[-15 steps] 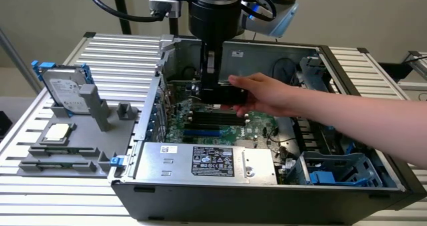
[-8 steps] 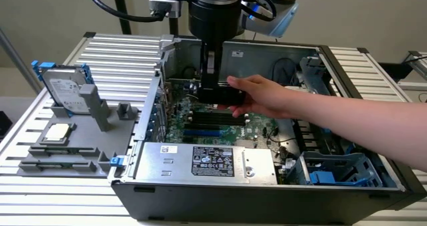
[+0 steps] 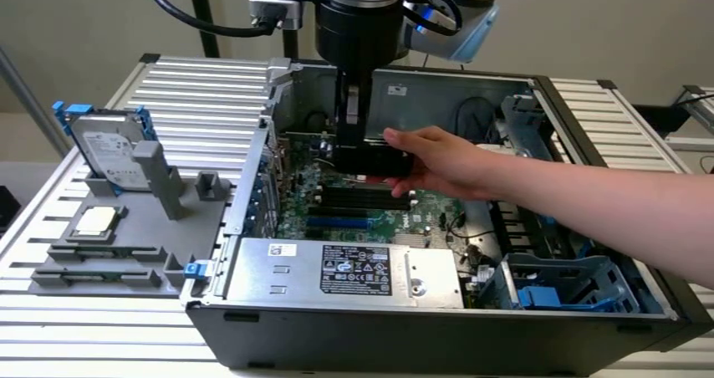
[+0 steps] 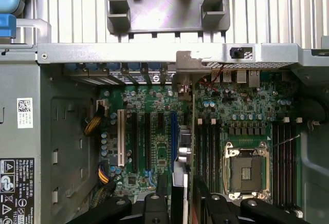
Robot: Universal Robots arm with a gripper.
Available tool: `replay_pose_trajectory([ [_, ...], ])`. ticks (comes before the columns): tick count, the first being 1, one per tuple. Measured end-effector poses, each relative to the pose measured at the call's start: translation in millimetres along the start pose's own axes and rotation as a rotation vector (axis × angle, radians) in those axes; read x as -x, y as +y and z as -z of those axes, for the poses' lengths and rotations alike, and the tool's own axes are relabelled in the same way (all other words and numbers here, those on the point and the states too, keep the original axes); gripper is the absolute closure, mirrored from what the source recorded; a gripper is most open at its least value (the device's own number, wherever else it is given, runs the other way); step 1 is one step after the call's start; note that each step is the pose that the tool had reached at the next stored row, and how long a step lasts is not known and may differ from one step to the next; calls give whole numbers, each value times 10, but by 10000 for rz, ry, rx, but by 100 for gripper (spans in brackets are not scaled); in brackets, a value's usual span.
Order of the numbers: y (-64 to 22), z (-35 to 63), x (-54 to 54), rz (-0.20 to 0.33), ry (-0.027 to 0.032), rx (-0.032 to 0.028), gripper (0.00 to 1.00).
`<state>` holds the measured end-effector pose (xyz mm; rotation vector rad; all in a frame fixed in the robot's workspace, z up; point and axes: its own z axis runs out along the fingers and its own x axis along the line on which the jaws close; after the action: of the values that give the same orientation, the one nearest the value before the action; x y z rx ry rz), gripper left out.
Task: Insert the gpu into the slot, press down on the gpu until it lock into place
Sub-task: 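Insert the gpu into the slot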
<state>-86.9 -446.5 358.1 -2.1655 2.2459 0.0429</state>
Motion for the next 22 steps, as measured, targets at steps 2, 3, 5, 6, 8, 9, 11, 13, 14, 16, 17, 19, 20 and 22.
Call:
replay_pose_trajectory([
  [2,0,0,0,0,0,0,67],
  [3,0,0,0,0,-1,-1,67],
  [5,0,0,0,0,0,0,69],
  [6,0,0,0,0,-1,0,69],
  [8,0,0,0,-1,-1,-1,74],
  [9,0,0,0,0,-1,0,74],
  [11,0,0,0,0,-1,0,74],
  [13,0,0,0,0,-1,0,74],
  [14,0,0,0,0,0,0,74],
  [16,0,0,0,0,-1,-1,74],
  [17,0,0,0,0,-1,0,74],
  [19,0,0,0,0,0,0,74],
  [20,0,0,0,0,0,0,74],
  [22,0,0,0,0,-1,0,74],
])
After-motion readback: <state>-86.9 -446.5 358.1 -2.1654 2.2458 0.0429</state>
